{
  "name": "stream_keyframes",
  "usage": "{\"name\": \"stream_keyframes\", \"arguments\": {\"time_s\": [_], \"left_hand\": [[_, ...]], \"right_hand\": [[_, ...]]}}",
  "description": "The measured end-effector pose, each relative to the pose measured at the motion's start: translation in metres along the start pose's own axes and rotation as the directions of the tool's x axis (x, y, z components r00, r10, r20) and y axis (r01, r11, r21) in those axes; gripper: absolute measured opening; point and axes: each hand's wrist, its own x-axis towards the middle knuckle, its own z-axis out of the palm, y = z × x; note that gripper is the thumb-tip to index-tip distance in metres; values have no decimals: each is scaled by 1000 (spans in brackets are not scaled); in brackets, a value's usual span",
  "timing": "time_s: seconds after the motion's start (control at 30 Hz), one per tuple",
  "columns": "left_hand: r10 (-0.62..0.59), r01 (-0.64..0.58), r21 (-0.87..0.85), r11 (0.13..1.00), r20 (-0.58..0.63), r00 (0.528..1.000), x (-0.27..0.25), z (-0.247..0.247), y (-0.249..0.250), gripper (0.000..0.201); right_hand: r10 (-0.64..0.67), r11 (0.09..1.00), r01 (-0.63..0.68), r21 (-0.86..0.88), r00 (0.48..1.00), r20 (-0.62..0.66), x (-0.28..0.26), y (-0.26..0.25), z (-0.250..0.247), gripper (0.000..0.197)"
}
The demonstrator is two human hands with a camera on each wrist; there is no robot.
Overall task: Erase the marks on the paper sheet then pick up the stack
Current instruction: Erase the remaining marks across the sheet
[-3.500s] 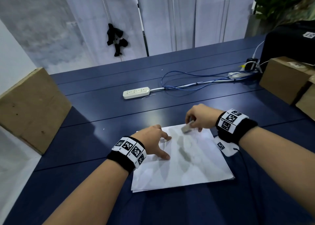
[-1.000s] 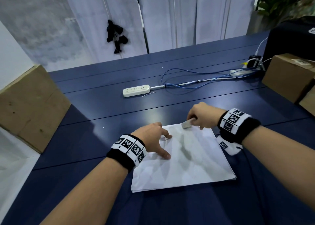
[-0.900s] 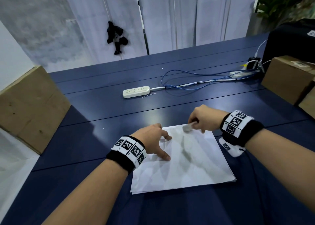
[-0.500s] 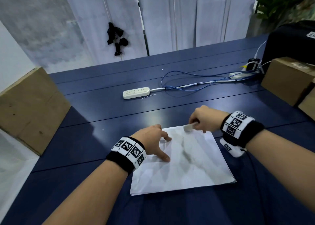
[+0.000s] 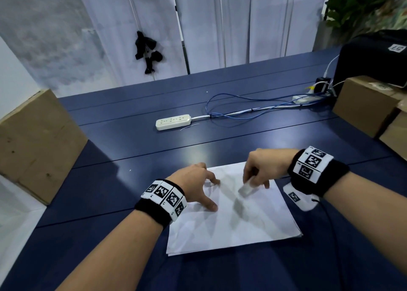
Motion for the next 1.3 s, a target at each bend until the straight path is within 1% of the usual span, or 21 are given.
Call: {"name": "stream_keyframes", "arguments": {"time_s": [0.03, 0.07, 0.17, 0.23, 0.3, 0.37, 0.43, 0.47, 0.53, 0.6, 0.63, 0.7, 0.77, 0.83, 0.87, 0.97, 1.03, 1.1, 1.17, 1.23, 1.3], "left_hand": [[1, -1, -1, 1000, 0, 1000, 0, 0, -1, 82], [2, -2, -2, 1000, 1, 1000, 0, 0, -1, 82], [6, -6, -2, 1000, 2, 1000, 1, 0, 0, 82], [8, -8, -1, 1000, 2, 1000, 0, 1, 0, 82], [7, -7, -10, 1000, -1, 1000, 0, 1, 0, 82], [5, -5, -17, 1000, -3, 1000, 0, 2, -1, 82], [5, -5, -20, 1000, -2, 1000, 1, 2, -2, 82], [6, -6, -22, 1000, -2, 1000, 0, 2, -2, 81], [5, -5, -23, 1000, -4, 1000, -1, 1, -1, 81], [2, -2, -20, 1000, -4, 1000, -1, 1, -1, 81], [1, -1, -21, 1000, -3, 1000, -1, 1, -1, 81], [-5, 5, -28, 1000, -6, 1000, -1, 2, -2, 82], [-7, 7, -33, 999, -6, 1000, 0, 3, -3, 81], [-2, 2, -29, 1000, -3, 1000, 0, 2, -3, 80], [1, -1, -26, 1000, 0, 1000, 0, 2, -2, 80], [2, -2, -25, 1000, -1, 1000, 0, 0, 0, 81], [0, 0, -28, 1000, -2, 1000, -1, 1, 0, 81], [0, 0, -28, 1000, -3, 1000, -2, 1, 0, 81], [1, -1, -26, 1000, -6, 1000, -2, 1, 0, 81], [1, -1, -22, 1000, -7, 1000, -1, 1, 0, 81], [3, -3, -19, 1000, -4, 1000, -1, 0, 1, 81]], "right_hand": [[-18, 1000, 18, -3, 999, 47, -2, -2, 2, 12], [-21, 1000, 21, -15, 999, 30, 0, -2, 3, 13], [50, 997, -60, -37, 974, -222, 20, 9, -3, 16], [80, 995, -94, -35, 953, -293, 26, 14, -6, 18], [63, 998, -65, -2, 972, -226, 21, 15, -7, 17], [6, 999, -4, 33, 999, -43, 7, 8, -4, 19], [-21, 999, 18, 42, 996, 91, 1, 3, 0, 29], [-15, 1000, 13, 17, 998, 69, 3, 3, 0, 29], [37, 998, -43, -50, 993, -114, 17, 6, -5, 17], [96, 989, -120, -81, 961, -259, 27, 9, -9, 19], [106, 987, -135, -87, 953, -284, 28, 9, -10, 20], [70, 993, -90, -71, 968, -243, 22, 9, -7, 20], [4, 999, -6, -31, 997, -75, 6, 3, -1, 19], [-50, 999, 51, -4, 996, 75, -3, -3, 5, 16], [-59, 998, 60, -12, 996, 66, -2, -3, 5, 14], [21, 996, -36, -82, 984, -176, 15, 5, -2, 16], [64, 991, -94, -97, 960, -272, 20, 9, -5, 20], [47, 996, -63, -68, 974, -221, 11, 9, -4, 18], [-7, 1000, 6, -18, 998, -60, -4, 3, 1, 14], [-46, 999, 46, -1, 997, 65, -12, -2, 6, 14], [-20, 999, 20, -32, 999, -26, -4, 2, 3, 15]]}}
